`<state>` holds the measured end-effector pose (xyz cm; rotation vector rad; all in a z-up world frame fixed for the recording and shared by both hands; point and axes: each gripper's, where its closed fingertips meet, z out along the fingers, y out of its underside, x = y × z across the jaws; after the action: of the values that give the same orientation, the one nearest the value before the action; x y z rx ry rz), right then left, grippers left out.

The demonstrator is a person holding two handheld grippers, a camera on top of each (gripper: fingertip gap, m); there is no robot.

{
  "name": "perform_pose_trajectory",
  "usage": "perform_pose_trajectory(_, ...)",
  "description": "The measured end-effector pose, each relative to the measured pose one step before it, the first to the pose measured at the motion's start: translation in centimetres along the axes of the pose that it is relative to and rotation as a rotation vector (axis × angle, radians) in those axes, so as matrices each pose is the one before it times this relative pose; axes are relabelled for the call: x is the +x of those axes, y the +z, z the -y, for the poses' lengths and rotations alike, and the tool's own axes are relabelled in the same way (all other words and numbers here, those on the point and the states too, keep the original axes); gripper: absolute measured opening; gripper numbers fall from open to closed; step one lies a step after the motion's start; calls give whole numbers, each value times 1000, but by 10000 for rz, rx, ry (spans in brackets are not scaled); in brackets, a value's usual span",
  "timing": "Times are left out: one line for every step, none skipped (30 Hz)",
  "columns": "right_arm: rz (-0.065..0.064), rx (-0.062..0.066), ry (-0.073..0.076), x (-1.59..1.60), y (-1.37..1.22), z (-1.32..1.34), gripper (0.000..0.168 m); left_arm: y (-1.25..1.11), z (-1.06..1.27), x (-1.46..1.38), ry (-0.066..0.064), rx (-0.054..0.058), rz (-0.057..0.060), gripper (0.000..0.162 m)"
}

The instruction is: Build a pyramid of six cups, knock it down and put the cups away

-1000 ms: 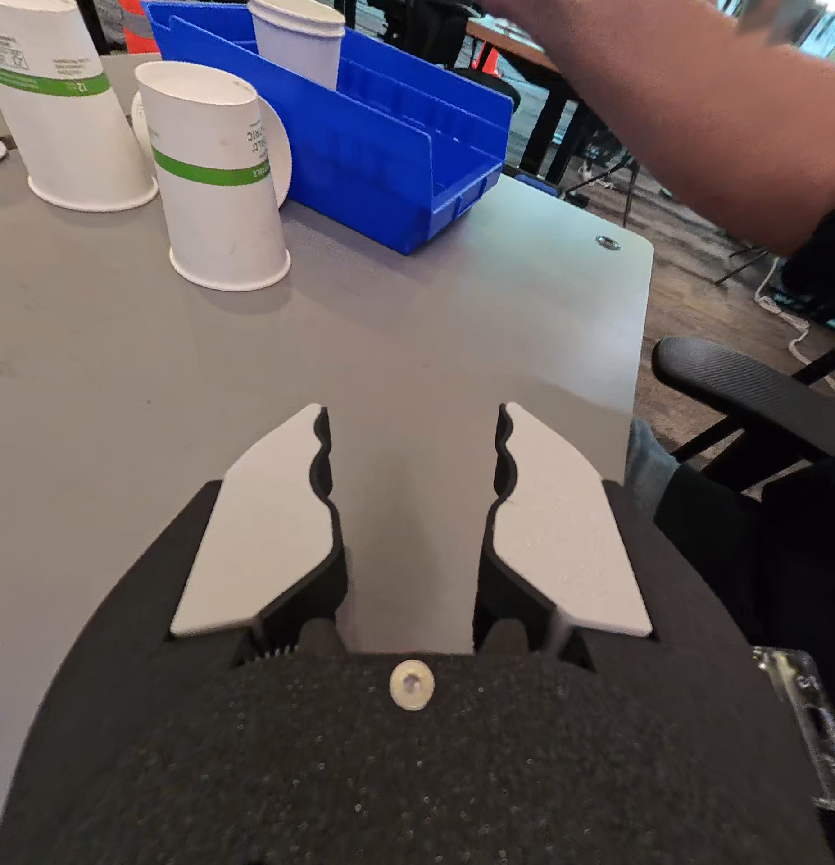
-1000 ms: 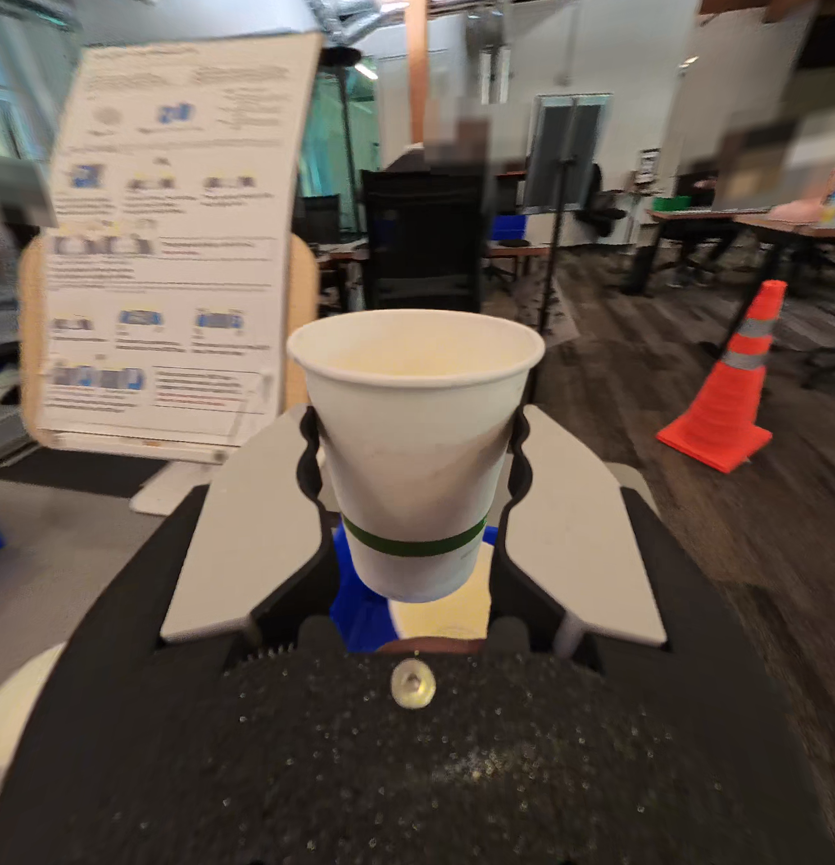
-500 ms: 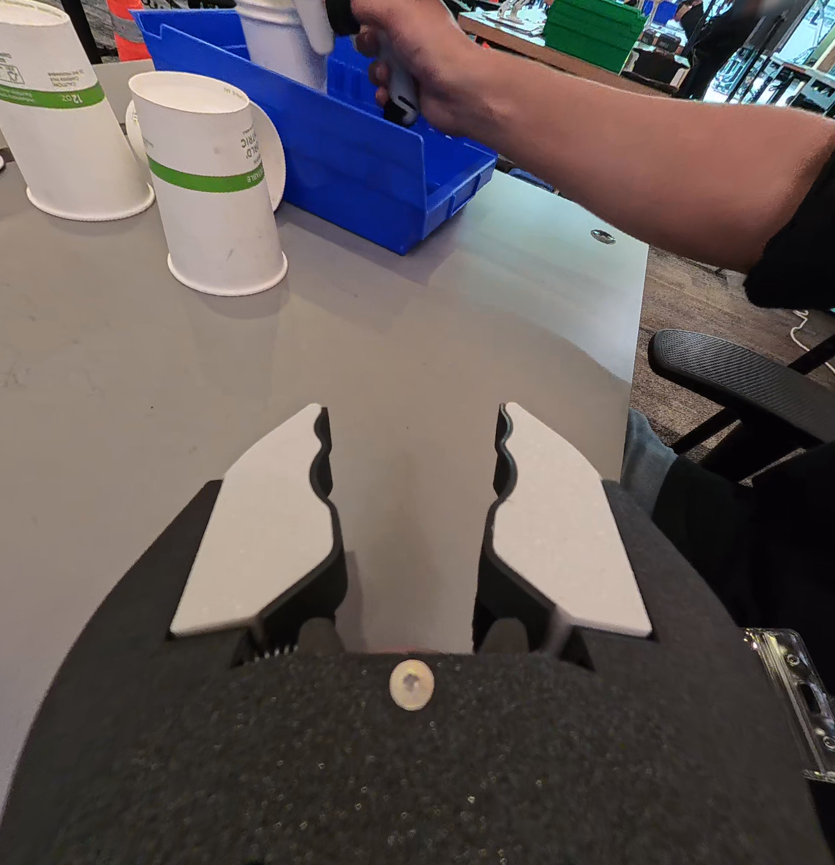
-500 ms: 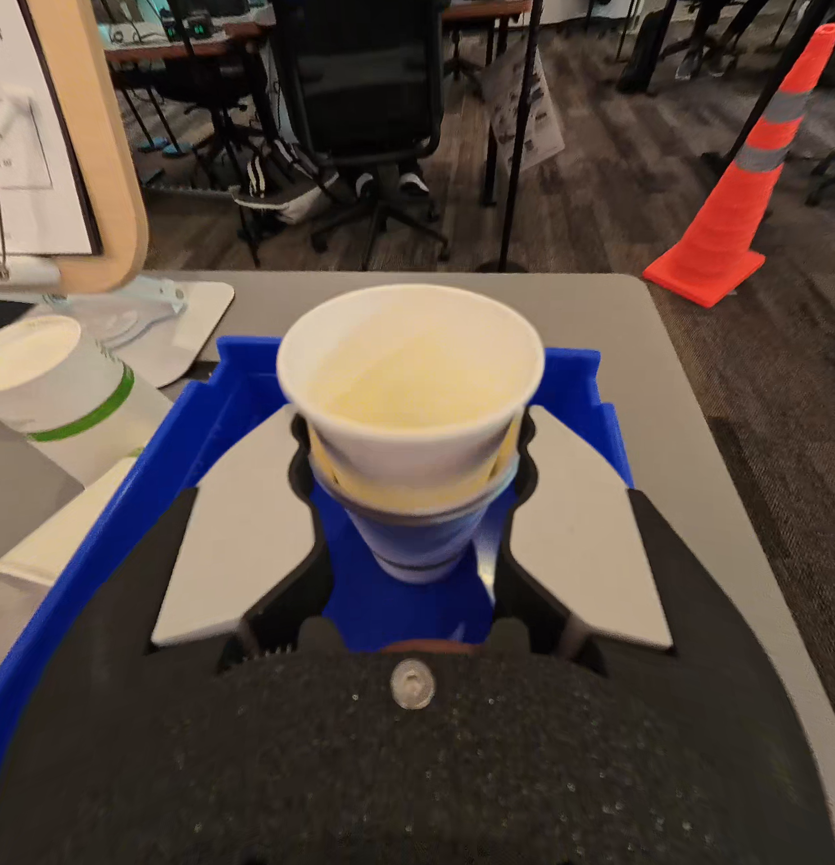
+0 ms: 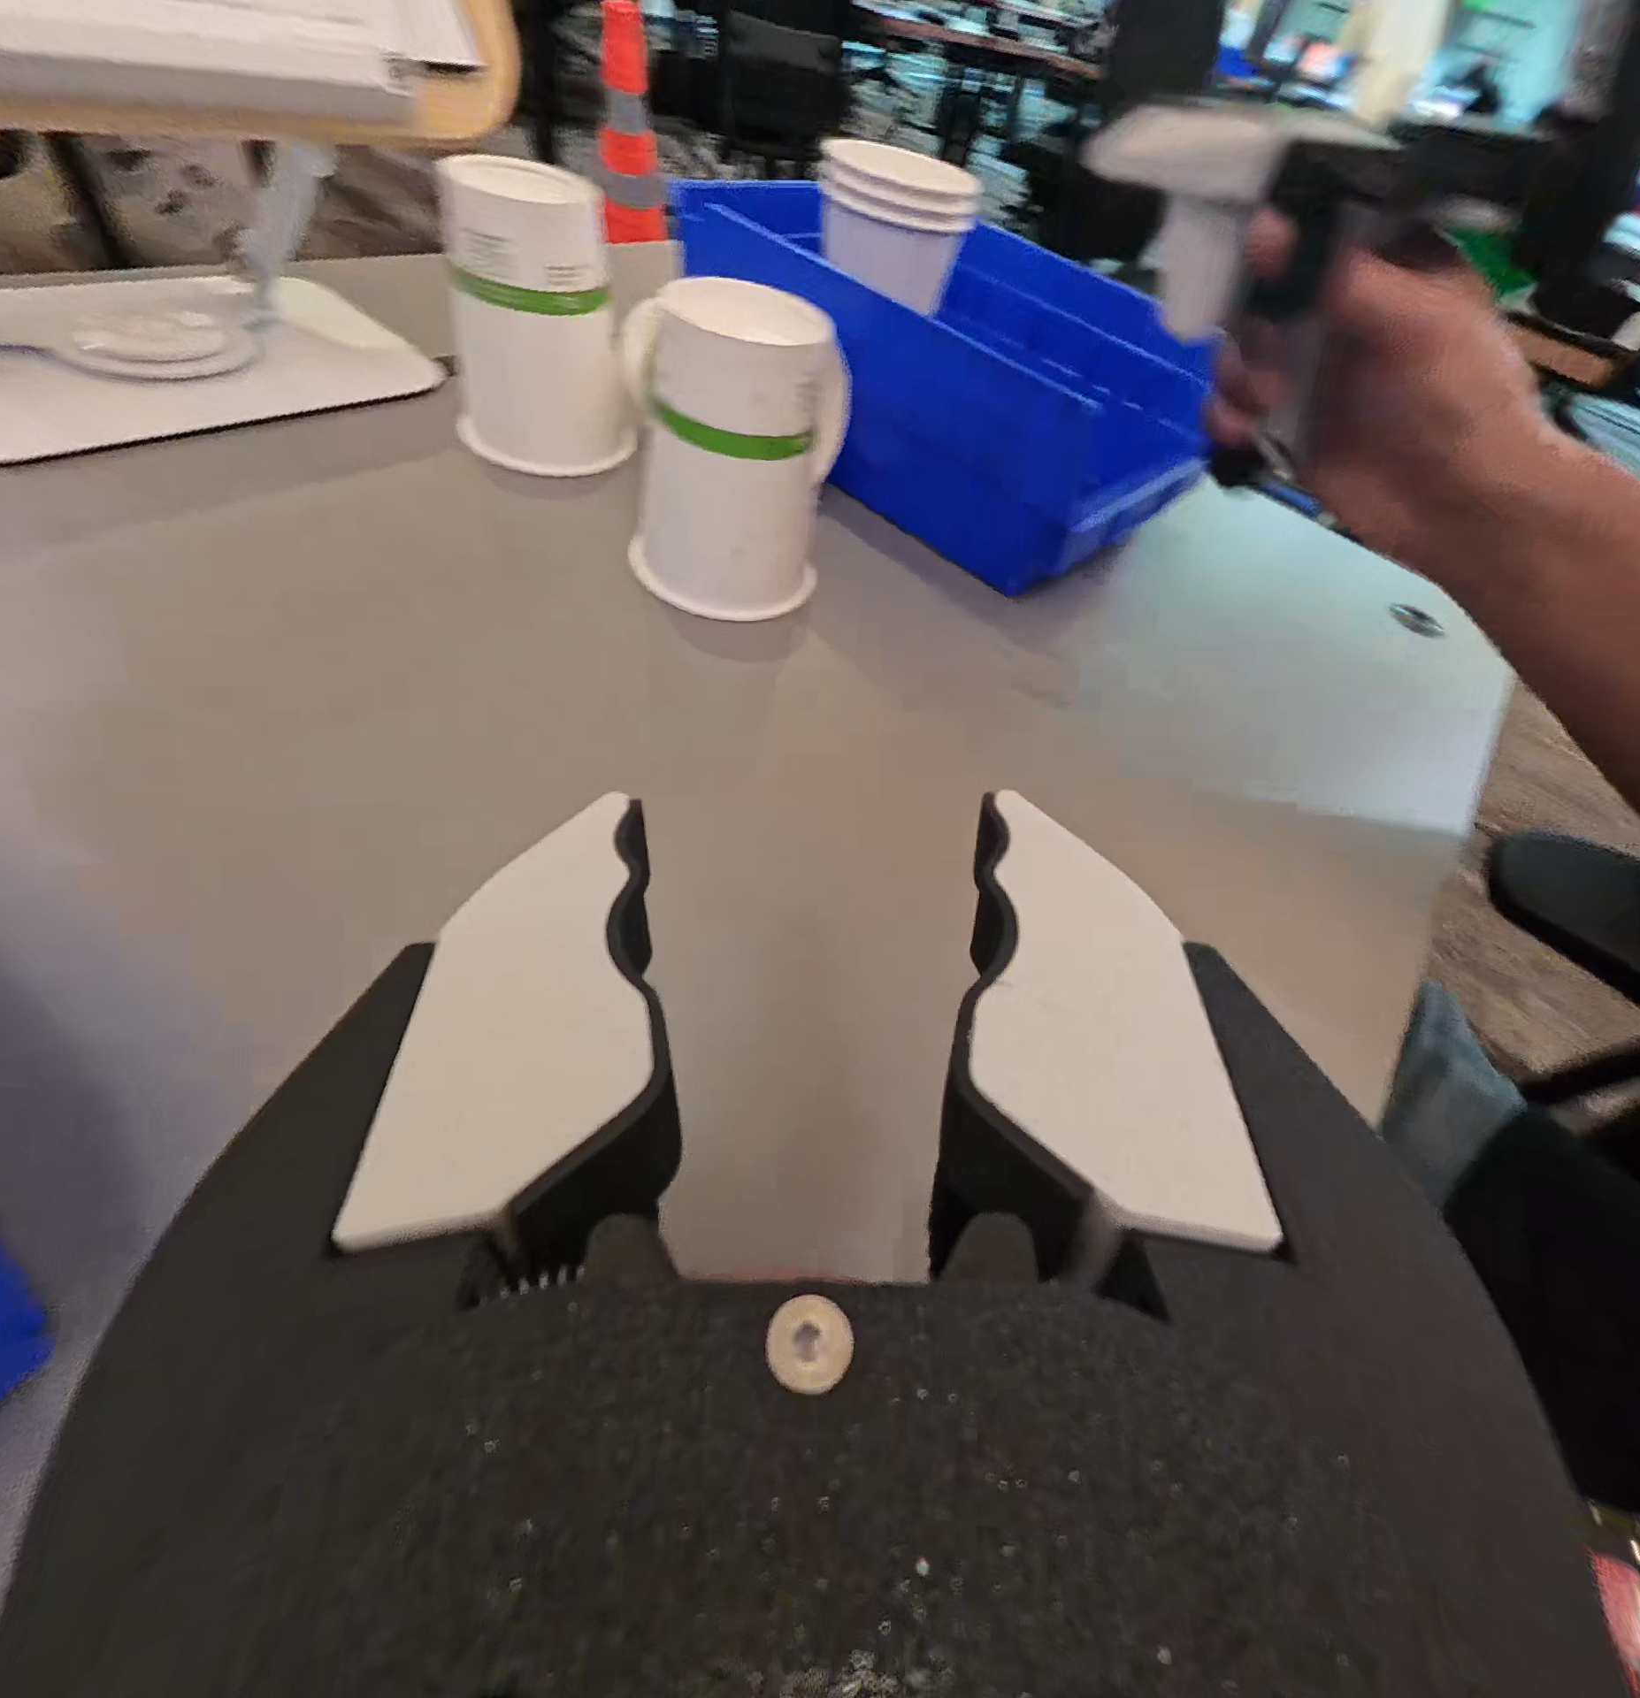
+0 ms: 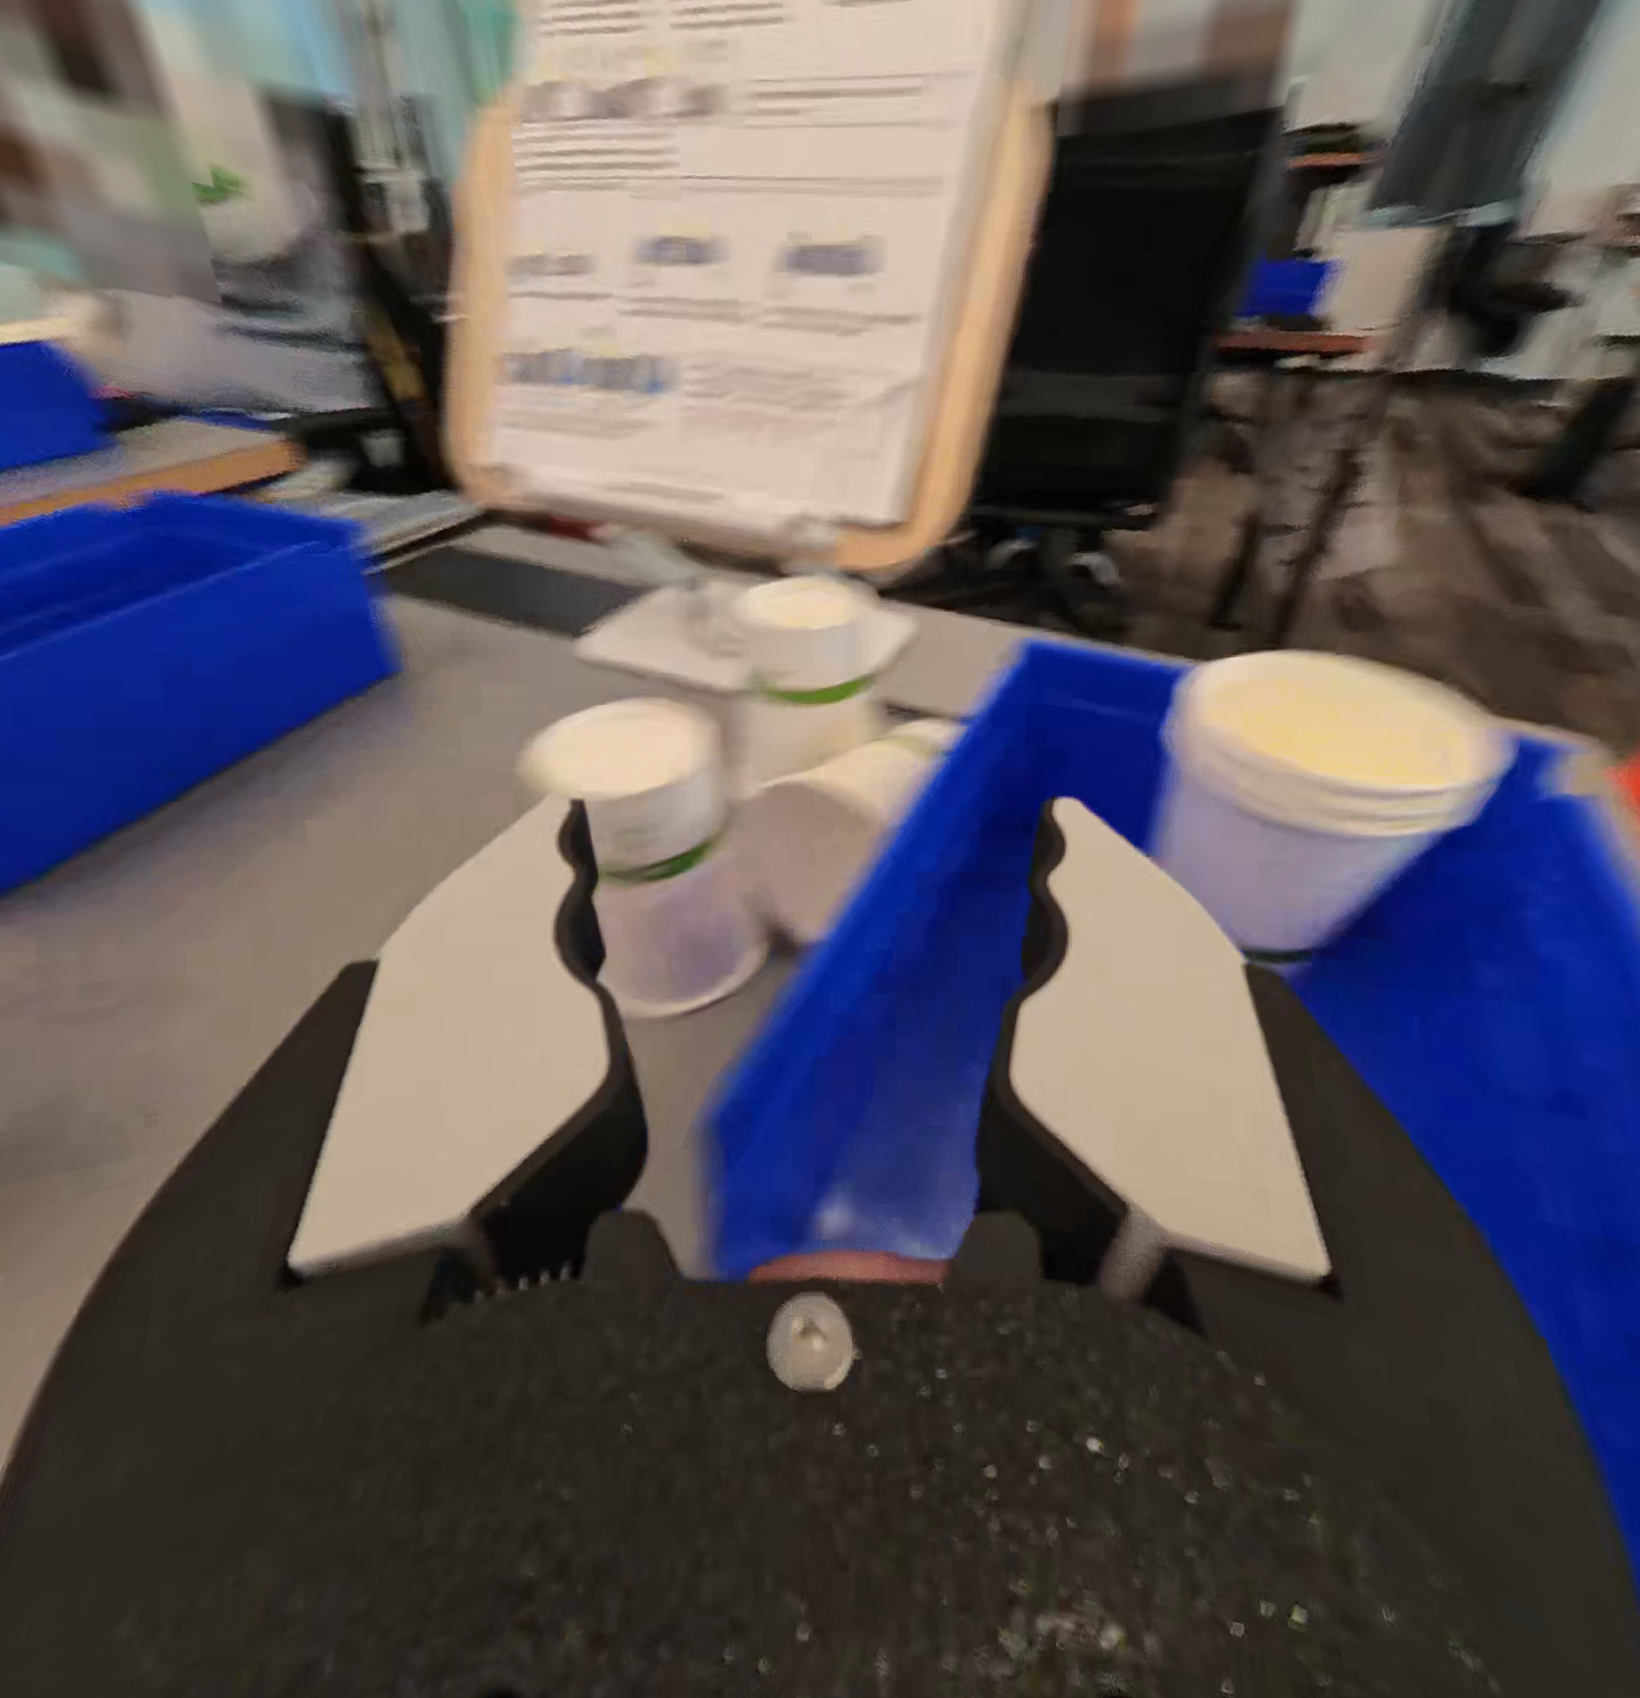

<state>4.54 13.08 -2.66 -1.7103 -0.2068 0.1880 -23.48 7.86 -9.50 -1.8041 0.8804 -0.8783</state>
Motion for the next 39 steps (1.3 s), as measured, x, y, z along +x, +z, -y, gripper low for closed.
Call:
perform_pose_trajectory(805,-101,148,-3397,-784,-1116,89,-267,31,-910,-303,18,469,68)
perform_pose_trajectory(743,-84,304,-3185,-535,-1351,89,-276,12,-741,-291,9,368,68)
perform_pose_trajectory(678,-264,308,-2827,-158,-1602,87,-270,-23,-615,-279,18,293,68)
perform_pose_trajectory(665,-501,209,-2499,245,-1662,87,-264,-88,-558,-251,12,268,68)
perform_pose_trajectory(492,-577,-79,-1899,397,-1657,88,-221,-189,-419,-173,-14,199,68)
perform_pose_trajectory(122,-441,-252,-1074,441,-1351,88,-162,-216,-174,-49,-23,57,68)
perform_pose_trajectory(55,-320,-366,-734,435,-939,88,-117,-199,-128,38,-5,51,67)
perform_pose_trajectory(27,-281,-361,-452,424,-633,88,-55,-193,-163,77,-23,93,67)
perform_pose_trajectory(3,-239,-287,-199,375,-412,88,20,-175,-63,83,-62,31,67)
perform_pose_trajectory(-53,-191,-181,37,272,-298,88,70,-124,112,72,-68,-71,67)
perform_pose_trajectory(-6,-98,-24,91,162,-187,88,62,-29,155,49,-13,-89,67)
perform_pose_trajectory(111,-37,122,-10,110,-166,88,54,24,161,38,27,-67,67)
perform_pose_trajectory(155,-60,197,-41,106,-268,88,71,-27,192,60,-3,-87,67)
perform_pose_trajectory(58,-94,189,85,95,-344,88,78,-84,202,88,-37,-99,66)
perform_pose_trajectory(-2,-99,107,131,99,-339,88,91,-79,142,101,-27,-63,66)
perform_pose_trajectory(20,-137,13,32,122,-286,87,87,-87,75,94,-32,-30,66)
perform_pose_trajectory(-8,-140,-21,10,122,-171,87,113,-134,76,80,-75,-42,66)
perform_pose_trajectory(-46,-63,-62,19,80,-25,87,100,-143,89,59,-86,-62,66)
perform_pose_trajectory(-99,-6,-63,82,59,40,87,60,-117,66,34,-59,-45,66)
perform_pose_trajectory(-82,-54,-11,37,57,-3,86,25,-51,45,15,-25,-29,66)
perform_pose_trajectory(-8,-85,-11,-71,96,-10,87,9,-57,61,1,-38,-43,66)
perform_pose_trajectory(-40,-134,-2,-14,73,18,87,11,-37,75,-1,-41,-51,66)
perform_pose_trajectory(-34,-160,8,-8,-17,249,88,-9,21,55,-5,-6,-30,65)
perform_pose_trajectory(-85,-21,-74,105,-107,660,88,-20,54,74,-5,13,-34,65)
perform_pose_trajectory(-263,-37,-217,493,-123,869,87,-10,28,125,7,-10,-56,65)
perform_pose_trajectory(-441,-162,-355,947,-83,947,87,-7,17,72,16,-1,-22,65)
perform_pose_trajectory(-592,-201,-344,1387,-38,971,89,0,43,80,19,17,-11,65)
perform_pose_trajectory(-508,-209,-200,1464,71,957,89,20,-10,122,15,-11,-40,65)
perform_pose_trajectory(-409,-189,85,1454,238,1026,91,46,-65,150,11,-43,-52,65)
perform_pose_trajectory(-259,41,260,1301,403,1323,92,43,-41,151,22,-23,-39,65)
perform_pose_trajectory(-361,176,406,1484,614,1291,91,32,-26,135,32,-22,-24,65)
perform_pose_trajectory(-422,56,505,1463,892,881,91,37,-36,149,38,-30,-22,65)
perform_pose_trajectory(-279,13,533,1013,1077,556,95,15,1,143,43,-17,-19,65)
perform_pose_trajectory(-221,87,583,709,1109,312,96,-24,41,112,57,21,5,65)
perform_pose_trajectory(-225,85,547,457,1058,27,96,-33,41,95,75,13,9,65)
perform_pose_trajectory(-310,132,374,313,1004,-110,96,-40,19,77,99,-7,14,65)
perform_pose_trajectory(-422,113,191,431,967,-234,95,-55,35,23,111,12,42,65)
perform_pose_trajectory(-523,-18,237,582,977,-447,93,-50,29,-12,107,18,47,65)
perform_pose_trajectory(-175,-100,292,87,921,-483,92,-29,-5,-24,83,-1,34,65)
